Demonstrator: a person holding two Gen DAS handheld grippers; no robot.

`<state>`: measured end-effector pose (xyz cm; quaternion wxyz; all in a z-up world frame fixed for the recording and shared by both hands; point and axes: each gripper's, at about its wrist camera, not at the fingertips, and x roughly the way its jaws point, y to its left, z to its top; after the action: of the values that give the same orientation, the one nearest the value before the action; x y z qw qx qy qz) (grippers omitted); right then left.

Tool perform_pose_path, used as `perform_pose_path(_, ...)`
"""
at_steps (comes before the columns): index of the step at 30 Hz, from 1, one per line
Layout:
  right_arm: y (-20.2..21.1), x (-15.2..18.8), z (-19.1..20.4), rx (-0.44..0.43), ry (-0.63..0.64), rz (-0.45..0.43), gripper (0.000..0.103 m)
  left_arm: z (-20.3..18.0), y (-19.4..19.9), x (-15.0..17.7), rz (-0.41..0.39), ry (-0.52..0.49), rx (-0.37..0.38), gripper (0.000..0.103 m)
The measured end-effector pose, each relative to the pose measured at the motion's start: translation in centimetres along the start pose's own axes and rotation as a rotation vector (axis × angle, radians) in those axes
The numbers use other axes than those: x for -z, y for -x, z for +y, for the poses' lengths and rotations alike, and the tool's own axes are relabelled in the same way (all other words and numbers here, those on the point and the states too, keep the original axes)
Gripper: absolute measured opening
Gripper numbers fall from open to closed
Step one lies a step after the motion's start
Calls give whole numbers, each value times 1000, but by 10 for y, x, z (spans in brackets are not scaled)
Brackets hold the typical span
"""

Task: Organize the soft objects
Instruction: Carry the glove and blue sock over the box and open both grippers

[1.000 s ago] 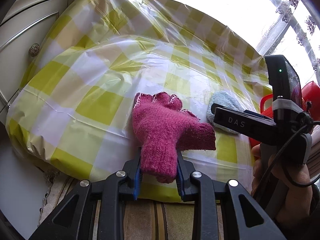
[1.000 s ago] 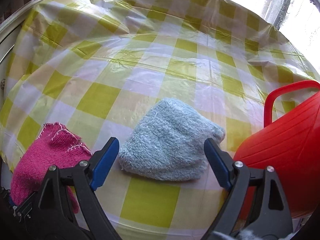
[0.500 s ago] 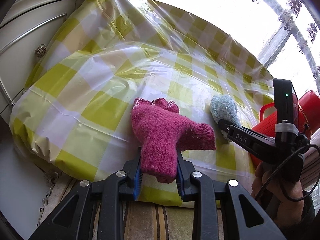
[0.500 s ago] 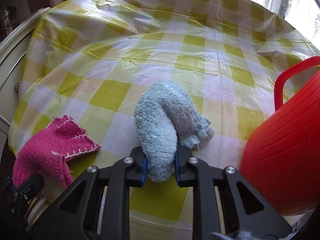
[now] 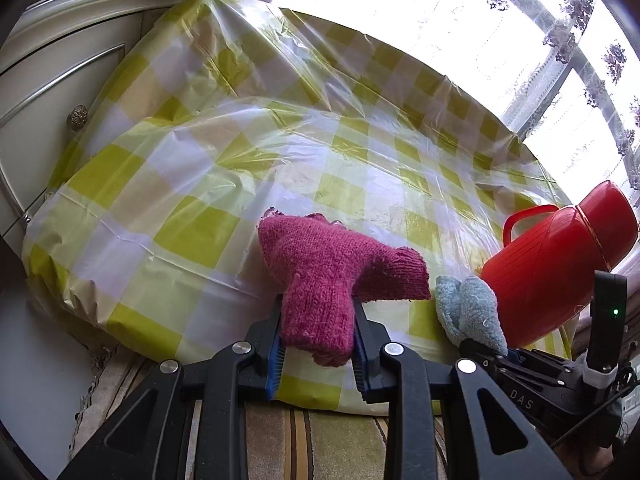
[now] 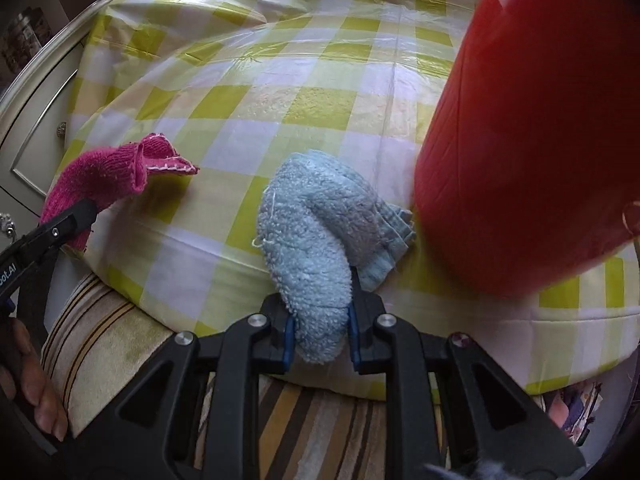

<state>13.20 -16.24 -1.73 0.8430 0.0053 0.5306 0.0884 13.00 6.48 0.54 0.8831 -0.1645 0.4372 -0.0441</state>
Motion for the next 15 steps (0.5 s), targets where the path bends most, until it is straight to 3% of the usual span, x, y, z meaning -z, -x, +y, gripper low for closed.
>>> perform_pose_path(7,49,42,-57,39,-71,-32,23,-27,-21,8,130,-29,37,29)
perform_pose_path(15,109,75,-133,124,-213,-137,23,-97,-40,36,286,-147,123,29)
